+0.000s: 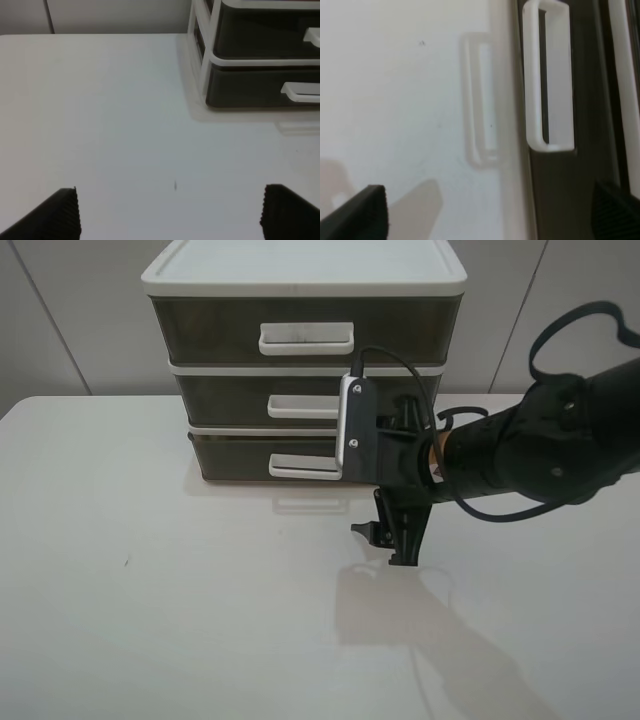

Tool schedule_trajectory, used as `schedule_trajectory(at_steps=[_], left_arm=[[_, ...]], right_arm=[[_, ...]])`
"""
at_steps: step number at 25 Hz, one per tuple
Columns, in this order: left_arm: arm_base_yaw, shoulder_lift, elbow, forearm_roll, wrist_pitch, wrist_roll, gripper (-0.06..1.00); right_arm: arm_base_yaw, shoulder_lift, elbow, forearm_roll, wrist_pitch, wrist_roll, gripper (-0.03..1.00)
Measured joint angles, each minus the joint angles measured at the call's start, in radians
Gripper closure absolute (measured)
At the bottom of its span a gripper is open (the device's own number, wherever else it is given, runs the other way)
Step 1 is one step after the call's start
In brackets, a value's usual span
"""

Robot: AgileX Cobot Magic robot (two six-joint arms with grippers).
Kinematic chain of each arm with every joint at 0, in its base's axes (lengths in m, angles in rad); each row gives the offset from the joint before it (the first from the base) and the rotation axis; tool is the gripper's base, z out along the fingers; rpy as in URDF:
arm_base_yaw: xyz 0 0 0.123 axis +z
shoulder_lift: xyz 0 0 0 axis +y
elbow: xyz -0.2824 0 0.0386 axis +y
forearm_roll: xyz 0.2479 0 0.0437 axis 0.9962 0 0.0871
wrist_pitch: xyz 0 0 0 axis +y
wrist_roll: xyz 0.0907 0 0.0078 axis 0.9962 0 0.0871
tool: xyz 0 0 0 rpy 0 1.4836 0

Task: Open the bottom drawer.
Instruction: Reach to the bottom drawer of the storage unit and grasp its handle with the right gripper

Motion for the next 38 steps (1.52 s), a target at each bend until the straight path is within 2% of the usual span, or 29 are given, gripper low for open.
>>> schedule_trajectory(at_steps=[4, 7, 9, 12, 14, 18, 21, 38], left_arm=[[0.000, 0.000, 0.000, 0.000, 0.000, 0.000, 0.20], [0.000, 0.000, 0.000, 0.000, 0.000, 0.000, 0.20], [0.000, 0.000, 0.000, 0.000, 0.000, 0.000, 0.20], [0.000, 0.000, 0.000, 0.000, 0.000, 0.000, 0.20], [0.000, 0.000, 0.000, 0.000, 0.000, 0.000, 0.20], [0.000, 0.000, 0.000, 0.000, 0.000, 0.000, 0.20], [0.000, 0.000, 0.000, 0.000, 0.000, 0.000, 0.20], [0.000, 0.000, 0.000, 0.000, 0.000, 0.000, 0.20]], right_arm=[[0.000, 0.078, 0.000, 0.141, -0.113, -0.196, 0.17], [0.011, 0.128, -0.001, 0.246, -0.151, -0.309, 0.17], [0.020, 0.148, -0.004, 0.304, -0.162, -0.351, 0.17], [0.037, 0.176, -0.006, 0.336, -0.206, -0.390, 0.17], [0.049, 0.201, -0.007, 0.358, -0.267, -0.412, 0.17], [0.060, 0.259, -0.011, 0.470, -0.420, -0.500, 0.17], [0.060, 0.295, -0.032, 0.538, -0.453, -0.573, 0.17], [0.060, 0.400, -0.112, 0.548, -0.485, -0.603, 0.17]])
